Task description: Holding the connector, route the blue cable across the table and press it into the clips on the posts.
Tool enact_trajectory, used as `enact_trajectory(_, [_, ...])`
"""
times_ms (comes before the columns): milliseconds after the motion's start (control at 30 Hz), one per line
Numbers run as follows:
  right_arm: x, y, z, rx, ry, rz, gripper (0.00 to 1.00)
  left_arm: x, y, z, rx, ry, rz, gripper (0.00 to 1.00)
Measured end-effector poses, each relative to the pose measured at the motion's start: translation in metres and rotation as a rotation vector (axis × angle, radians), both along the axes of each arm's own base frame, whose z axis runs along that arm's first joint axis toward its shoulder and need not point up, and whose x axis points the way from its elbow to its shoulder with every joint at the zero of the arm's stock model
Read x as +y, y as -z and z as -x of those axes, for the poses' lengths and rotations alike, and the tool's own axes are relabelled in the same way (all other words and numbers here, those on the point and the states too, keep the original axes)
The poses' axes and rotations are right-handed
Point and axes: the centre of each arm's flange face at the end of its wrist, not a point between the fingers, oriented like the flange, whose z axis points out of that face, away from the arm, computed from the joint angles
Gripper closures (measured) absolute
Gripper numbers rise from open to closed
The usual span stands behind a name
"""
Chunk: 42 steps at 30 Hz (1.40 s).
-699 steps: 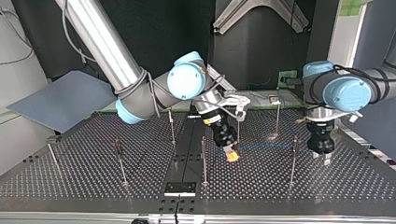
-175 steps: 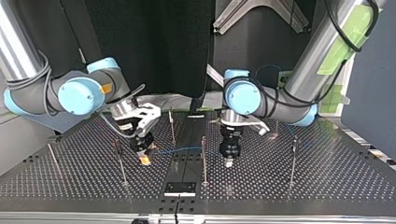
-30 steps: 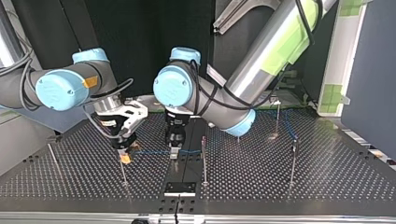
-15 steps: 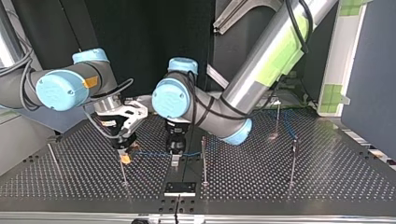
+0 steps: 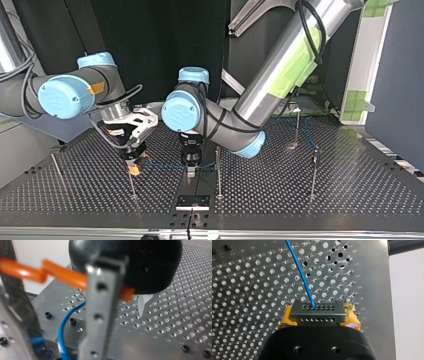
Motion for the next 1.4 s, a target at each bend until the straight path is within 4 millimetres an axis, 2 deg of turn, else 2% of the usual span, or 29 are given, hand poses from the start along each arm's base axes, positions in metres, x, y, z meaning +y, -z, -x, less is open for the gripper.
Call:
enact_trajectory(33, [0.000, 0.000, 0.000, 0.000, 0.000, 0.000, 1.00, 0.000, 0.000, 0.001, 0.000, -0.005, -0.005, 0.66])
enact_trajectory(67, [0.000, 0.000, 0.000, 0.000, 0.000, -0.001, 1.00, 0.000, 0.000, 0.002, 0.000, -0.012, -0.011, 0.75])
enact_trajectory(100, [0.000, 0.000, 0.000, 0.000, 0.000, 0.000, 1.00, -0.001, 0.000, 0.002, -0.001, -0.016, -0.014, 0.75])
enact_trajectory(133, [0.000, 0.001, 0.000, 0.001, 0.000, -0.001, 1.00, -0.001, 0.000, 0.003, -0.001, -0.021, -0.017, 0.81])
enact_trajectory(167, [0.000, 0.001, 0.000, 0.001, 0.000, -0.001, 1.00, -0.001, 0.000, 0.004, -0.001, -0.027, -0.020, 1.00])
enact_trajectory(533, [0.002, 0.001, -0.003, 0.001, -0.006, -0.002, 1.00, -0.002, 0.001, 0.010, 0.004, -0.066, -0.037, 1.00])
enact_trajectory(733, [0.006, 0.004, -0.007, 0.004, -0.014, -0.006, 1.00, -0.002, 0.010, 0.022, 0.045, -0.095, -0.066, 1.00])
enact_trajectory(1033, [0.010, 0.029, -0.002, 0.031, -0.011, -0.048, 1.00, -0.005, 0.018, 0.045, 0.044, -0.101, -0.069, 1.00])
enact_trajectory(1400, [0.019, 0.060, 0.002, 0.077, -0.020, -0.093, 1.00, -0.009, 0.055, 0.053, 0.046, -0.073, -0.019, 1.00])
